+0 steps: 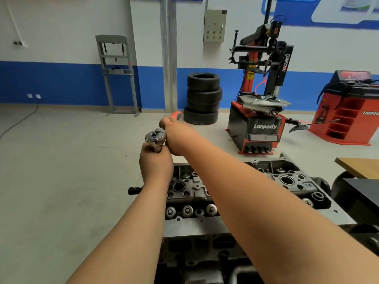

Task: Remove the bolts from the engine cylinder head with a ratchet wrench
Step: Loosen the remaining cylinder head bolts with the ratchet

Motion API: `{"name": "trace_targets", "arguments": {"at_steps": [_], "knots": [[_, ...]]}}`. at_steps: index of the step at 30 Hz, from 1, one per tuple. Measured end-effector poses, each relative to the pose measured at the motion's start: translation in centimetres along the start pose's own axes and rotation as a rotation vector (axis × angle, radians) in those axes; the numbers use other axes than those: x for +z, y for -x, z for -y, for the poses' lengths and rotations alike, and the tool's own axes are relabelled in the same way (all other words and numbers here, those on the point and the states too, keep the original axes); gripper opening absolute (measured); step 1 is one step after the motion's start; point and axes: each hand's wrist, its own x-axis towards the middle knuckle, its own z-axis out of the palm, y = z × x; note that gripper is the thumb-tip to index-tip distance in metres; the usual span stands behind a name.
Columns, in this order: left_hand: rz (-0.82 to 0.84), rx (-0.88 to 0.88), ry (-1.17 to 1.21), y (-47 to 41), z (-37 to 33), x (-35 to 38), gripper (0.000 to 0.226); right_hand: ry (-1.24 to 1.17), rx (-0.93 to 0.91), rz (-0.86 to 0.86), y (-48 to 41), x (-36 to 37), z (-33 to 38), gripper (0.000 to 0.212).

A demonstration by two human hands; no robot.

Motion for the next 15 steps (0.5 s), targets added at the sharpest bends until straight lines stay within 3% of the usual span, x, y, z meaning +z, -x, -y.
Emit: {"name": "trace_targets", "arguments": {"at_steps": [3,8,12,15], "knots": [[0.012,0.008,0.014,0.2,-0.1,0.2,0.016,0.077,0.088,-0.046,1.7,-0.5,-0.4,0.048],[0.023,0.051,-0.054,0.6,-0.2,0.4,0.008,0.209,0.261,-0.077,7.9,-1.7,-0.1,0.057],[-0.001,0.117,-0.172,0.5,-0.2,0.5,0.007,0.162,0.194,-0.152,13.9,-2.0,1.3,0.06],[0.015,0.165,-0.277,0.3,-0.3,0.4,0.009,0.117,0.093,-0.142,16.8,-2.0,2.8,0.076]]}}
